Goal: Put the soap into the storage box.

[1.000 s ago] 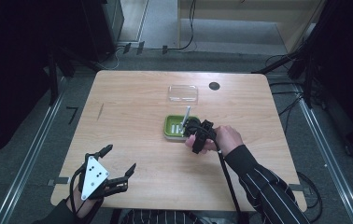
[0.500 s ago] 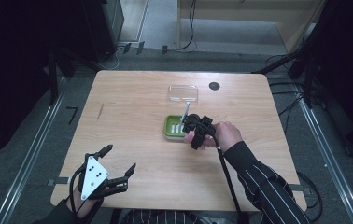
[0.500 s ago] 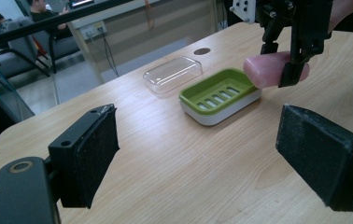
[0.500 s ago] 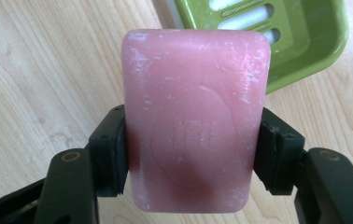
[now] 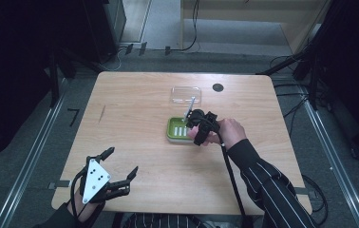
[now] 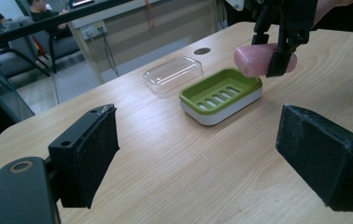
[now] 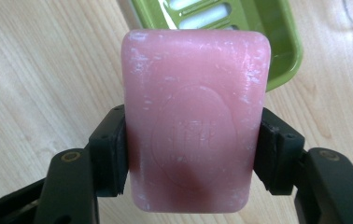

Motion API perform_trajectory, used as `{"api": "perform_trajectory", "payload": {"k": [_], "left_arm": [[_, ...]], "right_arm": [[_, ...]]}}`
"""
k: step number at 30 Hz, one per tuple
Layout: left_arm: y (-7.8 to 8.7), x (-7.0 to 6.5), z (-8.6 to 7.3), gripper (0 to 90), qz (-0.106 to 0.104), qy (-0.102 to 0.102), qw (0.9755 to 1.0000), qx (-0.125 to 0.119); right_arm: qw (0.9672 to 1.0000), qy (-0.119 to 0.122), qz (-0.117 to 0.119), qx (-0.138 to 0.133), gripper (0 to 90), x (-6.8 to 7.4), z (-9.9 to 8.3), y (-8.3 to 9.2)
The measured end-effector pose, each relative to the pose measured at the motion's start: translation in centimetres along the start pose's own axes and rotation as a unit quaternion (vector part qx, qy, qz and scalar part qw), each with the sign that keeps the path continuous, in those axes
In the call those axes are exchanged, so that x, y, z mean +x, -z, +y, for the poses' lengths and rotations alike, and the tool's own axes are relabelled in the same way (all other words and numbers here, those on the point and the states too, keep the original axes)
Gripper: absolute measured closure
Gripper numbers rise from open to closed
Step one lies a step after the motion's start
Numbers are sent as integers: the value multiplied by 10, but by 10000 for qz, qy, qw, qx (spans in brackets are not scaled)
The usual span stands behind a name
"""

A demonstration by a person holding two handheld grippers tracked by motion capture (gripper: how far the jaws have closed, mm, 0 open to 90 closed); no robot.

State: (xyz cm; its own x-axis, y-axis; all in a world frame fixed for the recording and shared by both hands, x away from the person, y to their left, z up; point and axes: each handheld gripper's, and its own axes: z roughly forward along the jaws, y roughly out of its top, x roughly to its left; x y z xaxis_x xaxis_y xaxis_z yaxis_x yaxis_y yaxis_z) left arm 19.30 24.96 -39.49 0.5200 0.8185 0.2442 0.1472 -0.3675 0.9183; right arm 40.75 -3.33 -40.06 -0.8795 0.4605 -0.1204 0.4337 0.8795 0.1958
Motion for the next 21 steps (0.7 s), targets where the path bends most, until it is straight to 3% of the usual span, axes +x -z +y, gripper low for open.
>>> {"api": "perform_trajectory", "payload": {"k": [21], "left_arm": [[1,1,0,132,-6,2,10000,0]], "right_arm": [[9997,-41,-37,-224,387,-10,15,1]]}}
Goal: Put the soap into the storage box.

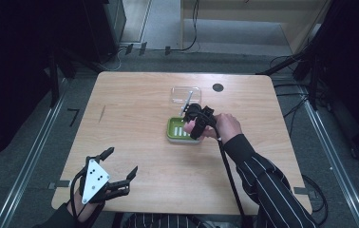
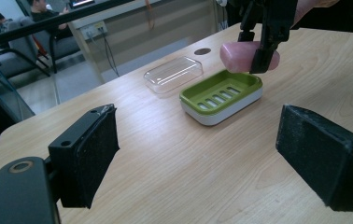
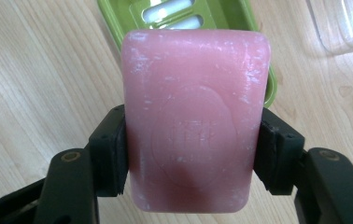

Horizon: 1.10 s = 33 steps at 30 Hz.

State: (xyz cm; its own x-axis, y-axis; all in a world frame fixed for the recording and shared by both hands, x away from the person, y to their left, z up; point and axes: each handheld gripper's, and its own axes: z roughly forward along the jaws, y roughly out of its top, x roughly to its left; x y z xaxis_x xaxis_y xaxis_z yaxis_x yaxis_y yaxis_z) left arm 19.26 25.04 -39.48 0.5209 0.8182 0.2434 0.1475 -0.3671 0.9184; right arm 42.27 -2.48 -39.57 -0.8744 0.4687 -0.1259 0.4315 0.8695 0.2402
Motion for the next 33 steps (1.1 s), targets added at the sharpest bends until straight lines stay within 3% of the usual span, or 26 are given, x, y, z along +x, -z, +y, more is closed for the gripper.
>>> {"api": "perform_trajectory", "payload": {"k": [25,33], "left_arm": [[0,0,0,133,6,0,10000,2],[1,0,-1,132,20,0,10000,11]], "right_arm": [[9999,40,1,-147,387,-8,13,-5],[9996,167,41,-203,387,-9,17,-5]]}}
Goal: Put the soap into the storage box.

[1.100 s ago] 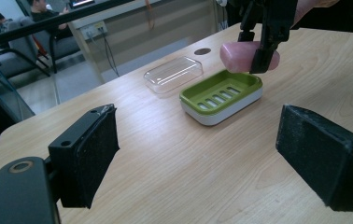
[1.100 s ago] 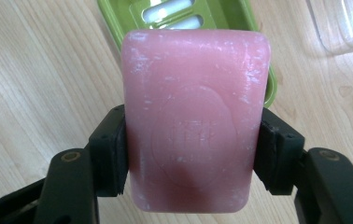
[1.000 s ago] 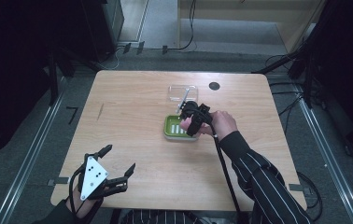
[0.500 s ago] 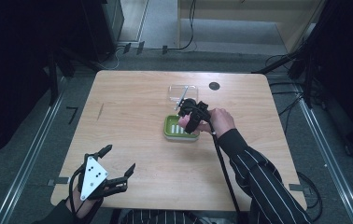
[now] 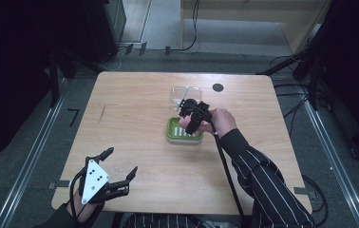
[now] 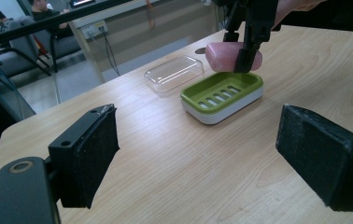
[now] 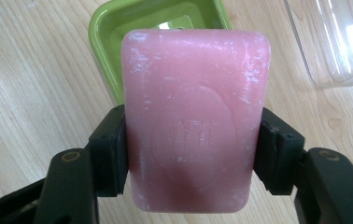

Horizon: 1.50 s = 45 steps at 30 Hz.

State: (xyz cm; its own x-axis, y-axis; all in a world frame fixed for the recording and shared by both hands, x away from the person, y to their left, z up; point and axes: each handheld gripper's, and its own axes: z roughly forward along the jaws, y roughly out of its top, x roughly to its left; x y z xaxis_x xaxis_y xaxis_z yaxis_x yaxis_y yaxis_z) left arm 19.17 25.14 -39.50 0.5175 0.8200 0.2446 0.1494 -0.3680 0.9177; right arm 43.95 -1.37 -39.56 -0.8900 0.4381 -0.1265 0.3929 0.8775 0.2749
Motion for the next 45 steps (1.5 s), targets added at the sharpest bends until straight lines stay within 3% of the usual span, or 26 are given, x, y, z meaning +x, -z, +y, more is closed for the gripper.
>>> {"api": "perform_trajectory", "payload": {"k": [28,40,45], "left_arm": [[9,1,-3,133,160,46,9999,41],[13,1,-5,133,231,58,9997,63],[15,1,-5,133,255,56,9996,68]], "right_arm": [[9996,230,76,-136,387,-4,7,-5],[9992,338,163,-158,387,-8,12,-18],[9993,279,224,-131,387,-10,12,-23]]}}
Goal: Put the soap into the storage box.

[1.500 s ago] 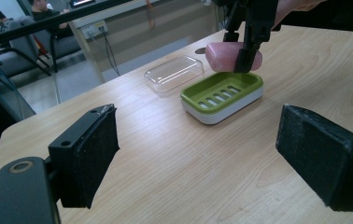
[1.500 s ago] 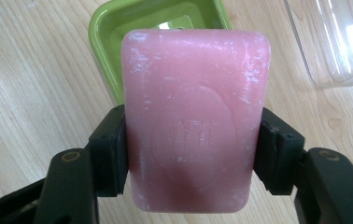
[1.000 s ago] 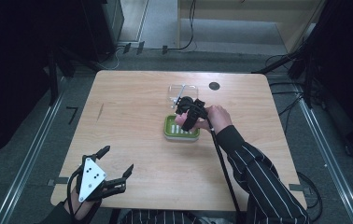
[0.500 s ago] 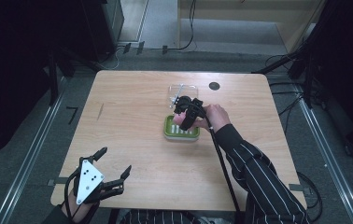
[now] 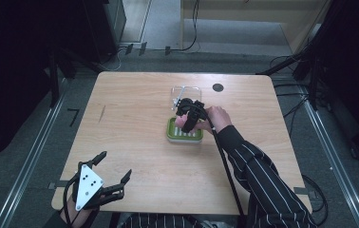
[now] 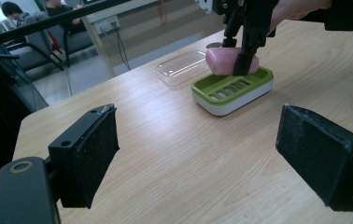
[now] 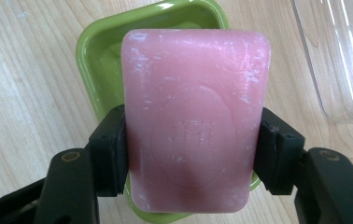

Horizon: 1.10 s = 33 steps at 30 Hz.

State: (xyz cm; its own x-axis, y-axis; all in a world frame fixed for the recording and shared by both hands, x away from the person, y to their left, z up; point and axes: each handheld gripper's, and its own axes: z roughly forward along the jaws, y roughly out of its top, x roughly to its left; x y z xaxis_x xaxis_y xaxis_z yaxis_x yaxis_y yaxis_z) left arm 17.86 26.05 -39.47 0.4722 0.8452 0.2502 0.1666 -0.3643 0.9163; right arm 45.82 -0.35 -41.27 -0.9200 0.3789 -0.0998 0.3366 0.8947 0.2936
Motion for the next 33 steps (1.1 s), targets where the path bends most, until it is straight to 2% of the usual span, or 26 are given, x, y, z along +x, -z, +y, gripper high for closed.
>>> {"api": "perform_trajectory", "payload": {"k": [11,14,33], "left_arm": [[3,0,-1,133,39,6,10000,14],[3,0,-1,133,56,15,10000,8],[3,0,-1,133,55,17,10000,7]], "right_arm": [[10000,48,64,-21,387,-4,0,-9],[10000,-16,86,-8,387,-4,0,-11],[9999,-33,153,-2,387,-7,-3,-23]]}}
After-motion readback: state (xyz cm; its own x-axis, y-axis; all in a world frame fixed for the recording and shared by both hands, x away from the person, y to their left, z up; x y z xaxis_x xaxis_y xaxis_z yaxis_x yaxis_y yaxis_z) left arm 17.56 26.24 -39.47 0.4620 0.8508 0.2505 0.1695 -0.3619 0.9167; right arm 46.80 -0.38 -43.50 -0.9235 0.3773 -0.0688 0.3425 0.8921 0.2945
